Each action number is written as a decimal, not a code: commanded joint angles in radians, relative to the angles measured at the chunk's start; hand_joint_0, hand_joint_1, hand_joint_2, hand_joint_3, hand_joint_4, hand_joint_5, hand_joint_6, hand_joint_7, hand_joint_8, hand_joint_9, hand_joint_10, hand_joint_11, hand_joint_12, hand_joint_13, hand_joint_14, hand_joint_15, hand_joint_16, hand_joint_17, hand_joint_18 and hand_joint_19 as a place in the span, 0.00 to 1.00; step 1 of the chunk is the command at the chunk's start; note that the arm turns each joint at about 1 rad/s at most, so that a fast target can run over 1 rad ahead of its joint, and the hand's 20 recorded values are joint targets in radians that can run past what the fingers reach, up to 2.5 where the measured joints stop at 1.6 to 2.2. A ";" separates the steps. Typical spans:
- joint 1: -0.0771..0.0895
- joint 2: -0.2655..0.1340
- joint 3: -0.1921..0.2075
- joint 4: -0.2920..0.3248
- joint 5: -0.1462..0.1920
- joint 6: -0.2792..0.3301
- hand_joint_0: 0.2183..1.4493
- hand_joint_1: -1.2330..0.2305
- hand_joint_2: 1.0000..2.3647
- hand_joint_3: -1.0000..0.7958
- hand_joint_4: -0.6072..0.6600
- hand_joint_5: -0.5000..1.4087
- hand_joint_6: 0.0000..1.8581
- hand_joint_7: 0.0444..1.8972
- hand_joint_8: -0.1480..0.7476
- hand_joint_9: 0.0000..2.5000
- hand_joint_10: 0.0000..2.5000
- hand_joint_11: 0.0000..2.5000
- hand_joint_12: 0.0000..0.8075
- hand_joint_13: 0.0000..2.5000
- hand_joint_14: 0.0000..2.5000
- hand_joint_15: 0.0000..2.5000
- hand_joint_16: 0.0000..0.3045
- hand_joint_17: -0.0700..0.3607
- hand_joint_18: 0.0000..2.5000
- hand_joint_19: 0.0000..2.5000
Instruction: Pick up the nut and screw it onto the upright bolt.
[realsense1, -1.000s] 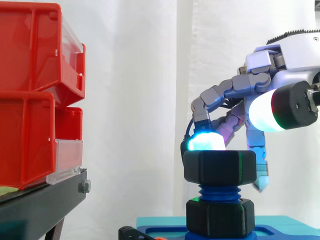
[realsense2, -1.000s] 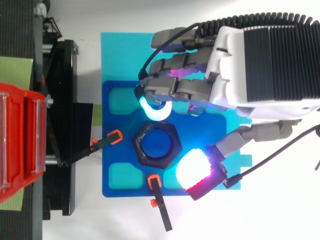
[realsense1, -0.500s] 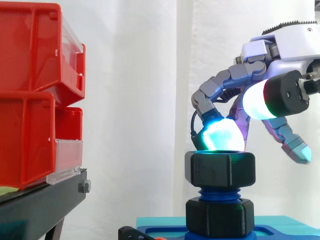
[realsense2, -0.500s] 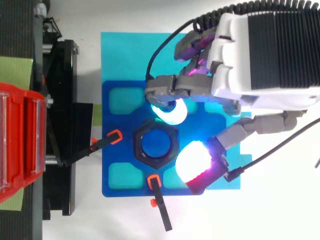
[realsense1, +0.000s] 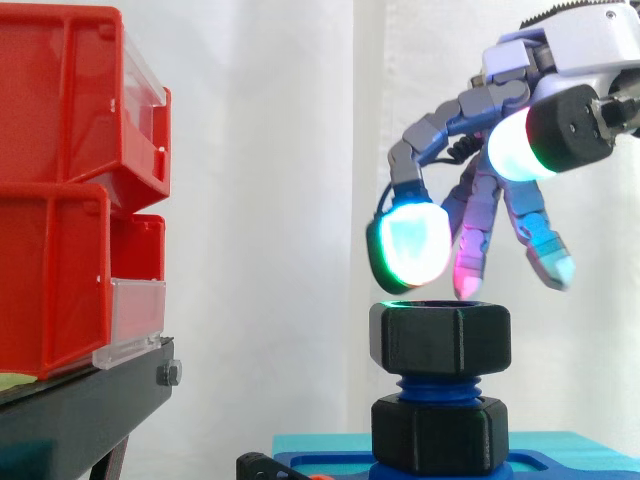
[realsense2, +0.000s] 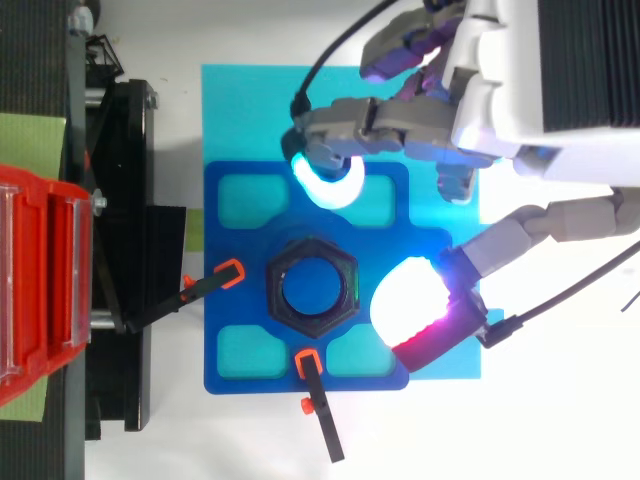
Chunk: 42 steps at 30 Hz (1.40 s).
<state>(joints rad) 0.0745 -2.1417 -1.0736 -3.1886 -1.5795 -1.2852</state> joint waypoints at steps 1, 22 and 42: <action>-0.001 0.000 0.011 -0.007 0.000 0.001 0.21 0.55 0.00 0.28 0.66 0.22 0.27 0.43 0.46 0.57 0.00 0.10 0.38 0.38 0.00 0.02 0.11 0.35 0.29 0.07; 0.024 -0.003 -0.104 0.204 -0.007 0.004 0.18 0.59 0.00 0.28 0.56 0.15 0.27 0.30 0.42 0.16 0.00 0.00 0.46 0.01 0.00 0.00 0.19 0.46 0.00 0.00; 0.044 -0.010 -0.106 0.184 0.000 0.006 0.18 0.61 0.00 0.28 0.56 0.15 0.27 0.30 0.42 0.13 0.00 0.00 0.48 0.00 0.00 0.00 0.20 0.48 0.00 0.00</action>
<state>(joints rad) 0.1125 -2.1514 -1.1788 -3.0038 -1.5845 -1.2796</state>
